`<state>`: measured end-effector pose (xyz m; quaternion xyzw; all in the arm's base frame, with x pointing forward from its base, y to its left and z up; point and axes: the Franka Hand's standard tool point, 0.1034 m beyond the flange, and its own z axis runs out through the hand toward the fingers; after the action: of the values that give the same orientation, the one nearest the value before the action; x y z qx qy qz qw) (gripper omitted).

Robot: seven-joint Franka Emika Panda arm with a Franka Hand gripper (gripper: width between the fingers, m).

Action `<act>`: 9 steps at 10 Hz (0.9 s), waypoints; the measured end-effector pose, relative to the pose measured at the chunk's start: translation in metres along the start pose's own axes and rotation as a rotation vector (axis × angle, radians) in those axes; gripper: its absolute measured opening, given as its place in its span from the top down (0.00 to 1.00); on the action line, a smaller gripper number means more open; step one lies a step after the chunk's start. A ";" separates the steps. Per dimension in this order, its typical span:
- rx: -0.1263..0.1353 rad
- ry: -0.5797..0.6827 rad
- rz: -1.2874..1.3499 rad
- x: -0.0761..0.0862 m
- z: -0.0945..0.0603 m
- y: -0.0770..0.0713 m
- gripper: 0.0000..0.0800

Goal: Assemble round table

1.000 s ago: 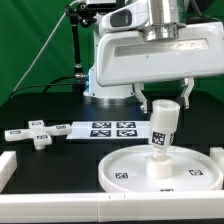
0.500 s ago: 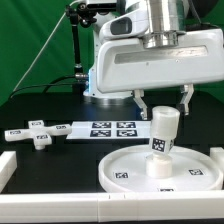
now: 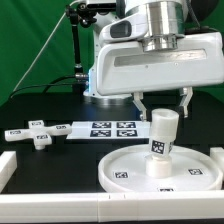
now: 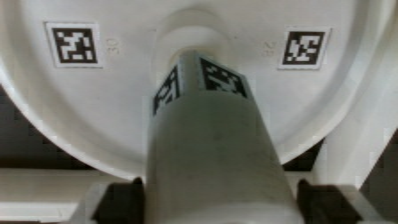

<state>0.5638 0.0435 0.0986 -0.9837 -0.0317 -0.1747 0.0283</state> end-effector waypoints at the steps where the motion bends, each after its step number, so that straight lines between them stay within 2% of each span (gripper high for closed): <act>1: -0.005 0.030 -0.002 -0.001 0.000 0.000 0.48; 3: -0.017 0.081 -0.018 0.001 0.001 0.003 0.48; 7: -0.020 0.073 -0.021 0.002 0.002 0.010 0.48; 8: -0.020 0.073 -0.021 0.002 0.002 0.010 0.41; 9: -0.020 0.074 -0.022 0.003 0.001 0.010 0.41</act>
Offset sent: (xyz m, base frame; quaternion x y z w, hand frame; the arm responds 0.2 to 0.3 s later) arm -0.0028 -0.0061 -0.0102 0.0109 0.0001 -0.0067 0.9999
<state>0.5677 0.0335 0.0982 -0.9764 -0.0394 -0.2117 0.0176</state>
